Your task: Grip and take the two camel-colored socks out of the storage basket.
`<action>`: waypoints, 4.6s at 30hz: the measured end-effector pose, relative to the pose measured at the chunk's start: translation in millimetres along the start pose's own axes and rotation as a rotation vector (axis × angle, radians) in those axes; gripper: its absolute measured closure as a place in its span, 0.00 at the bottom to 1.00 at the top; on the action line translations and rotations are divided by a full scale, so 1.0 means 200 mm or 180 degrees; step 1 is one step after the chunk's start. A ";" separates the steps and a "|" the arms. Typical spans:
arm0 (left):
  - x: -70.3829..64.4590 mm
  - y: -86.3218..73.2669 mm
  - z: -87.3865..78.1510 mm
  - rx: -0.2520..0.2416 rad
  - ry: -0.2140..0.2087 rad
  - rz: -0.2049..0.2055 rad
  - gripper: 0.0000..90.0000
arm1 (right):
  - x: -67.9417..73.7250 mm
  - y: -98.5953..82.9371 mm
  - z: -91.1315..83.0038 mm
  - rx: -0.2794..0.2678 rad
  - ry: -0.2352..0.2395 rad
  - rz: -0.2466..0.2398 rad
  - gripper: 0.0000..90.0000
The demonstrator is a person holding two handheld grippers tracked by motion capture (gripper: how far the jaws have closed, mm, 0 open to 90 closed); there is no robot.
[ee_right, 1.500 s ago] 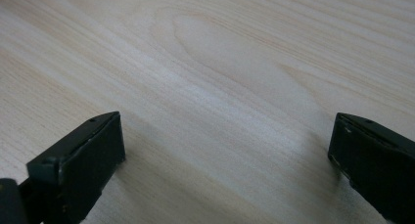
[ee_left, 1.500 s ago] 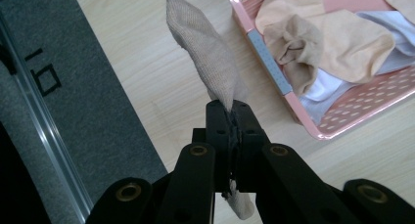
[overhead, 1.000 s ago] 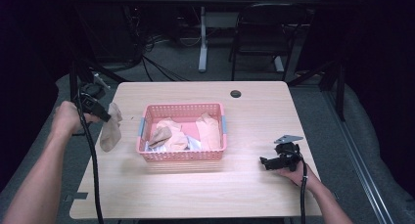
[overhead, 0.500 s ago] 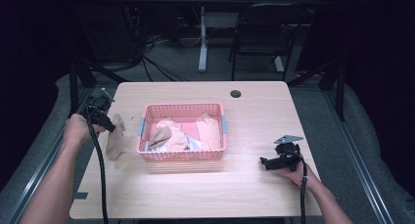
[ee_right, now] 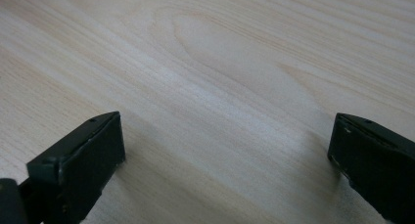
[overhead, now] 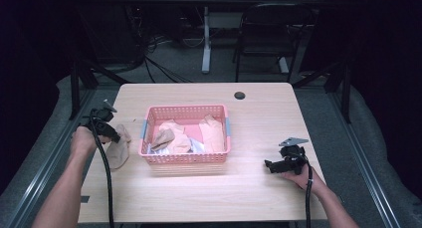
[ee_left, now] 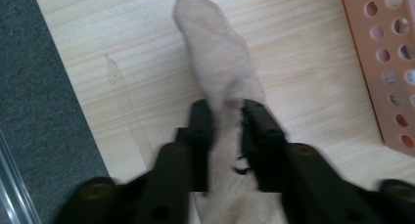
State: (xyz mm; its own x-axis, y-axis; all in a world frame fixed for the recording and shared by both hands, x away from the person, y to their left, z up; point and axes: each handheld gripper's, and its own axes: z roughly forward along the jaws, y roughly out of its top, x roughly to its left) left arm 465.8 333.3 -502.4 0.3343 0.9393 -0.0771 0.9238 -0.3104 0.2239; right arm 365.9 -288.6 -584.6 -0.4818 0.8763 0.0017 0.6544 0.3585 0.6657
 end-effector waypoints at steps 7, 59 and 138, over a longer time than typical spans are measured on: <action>-0.01 -0.01 -0.08 -0.0130 -0.0063 0.0038 0.45 | 0.00 0.00 0.00 0.0000 0.0000 0.0002 0.00; -0.51 0.33 -0.42 -0.0232 -0.0137 0.0768 0.00 | 0.00 0.00 0.00 -0.0001 -0.0010 0.0001 0.00; -0.76 0.39 0.01 0.0361 -0.0208 0.1275 0.88 | 0.00 0.00 0.00 0.0001 0.0005 0.0008 0.00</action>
State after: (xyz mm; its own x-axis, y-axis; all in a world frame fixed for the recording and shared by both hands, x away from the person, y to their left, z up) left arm 488.4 166.3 -475.8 0.6790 0.7310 -0.0680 0.7319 -0.6667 0.1405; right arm 364.7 -288.9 -584.5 -0.4810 0.8767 0.0047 0.6560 0.3563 0.6654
